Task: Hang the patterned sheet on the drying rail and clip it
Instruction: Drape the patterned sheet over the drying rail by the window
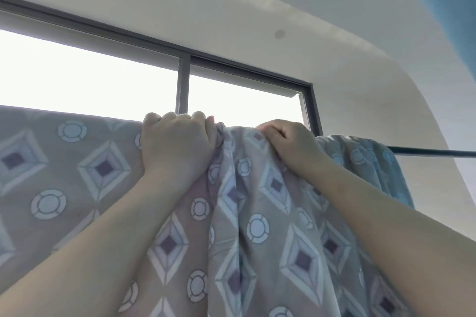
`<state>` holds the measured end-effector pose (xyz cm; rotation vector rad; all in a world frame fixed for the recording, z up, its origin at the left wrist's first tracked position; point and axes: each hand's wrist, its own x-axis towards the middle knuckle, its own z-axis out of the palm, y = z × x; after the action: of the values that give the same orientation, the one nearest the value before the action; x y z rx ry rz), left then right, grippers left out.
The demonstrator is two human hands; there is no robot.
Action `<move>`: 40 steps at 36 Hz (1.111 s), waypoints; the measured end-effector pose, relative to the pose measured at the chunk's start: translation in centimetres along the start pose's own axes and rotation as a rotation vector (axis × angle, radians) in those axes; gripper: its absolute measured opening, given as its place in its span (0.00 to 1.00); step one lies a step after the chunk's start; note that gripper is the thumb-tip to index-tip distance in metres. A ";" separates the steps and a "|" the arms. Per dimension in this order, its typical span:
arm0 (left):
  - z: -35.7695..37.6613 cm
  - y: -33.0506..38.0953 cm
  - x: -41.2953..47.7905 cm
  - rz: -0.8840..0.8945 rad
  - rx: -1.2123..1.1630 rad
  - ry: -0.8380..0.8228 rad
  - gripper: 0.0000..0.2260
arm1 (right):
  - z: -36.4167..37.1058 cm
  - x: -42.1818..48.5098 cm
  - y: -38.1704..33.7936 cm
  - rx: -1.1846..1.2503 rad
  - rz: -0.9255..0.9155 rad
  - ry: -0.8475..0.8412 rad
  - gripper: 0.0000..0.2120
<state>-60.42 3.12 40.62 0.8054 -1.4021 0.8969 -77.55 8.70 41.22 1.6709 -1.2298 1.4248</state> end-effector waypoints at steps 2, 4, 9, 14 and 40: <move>0.1 -0.1 -0.1 -0.002 -0.001 0.031 0.25 | -0.9 0.2 0.9 -0.047 0.012 0.016 0.12; 0.4 -0.1 0.0 0.008 0.003 0.075 0.24 | -1.3 0.7 1.4 -0.073 0.027 0.018 0.12; 1.1 0.1 0.1 0.018 -0.028 0.071 0.23 | -1.6 1.5 3.3 -0.211 0.133 0.030 0.12; 1.5 -0.1 0.2 0.060 0.005 -0.004 0.29 | -1.9 1.2 4.8 -0.294 0.224 0.073 0.11; 1.9 -1.5 0.2 0.110 0.079 -0.122 0.27 | 0.8 2.0 4.4 -0.106 0.184 0.050 0.11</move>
<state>-60.02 0.73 40.95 0.8606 -1.5370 1.0075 -81.34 5.83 42.48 1.4746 -1.4352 1.4723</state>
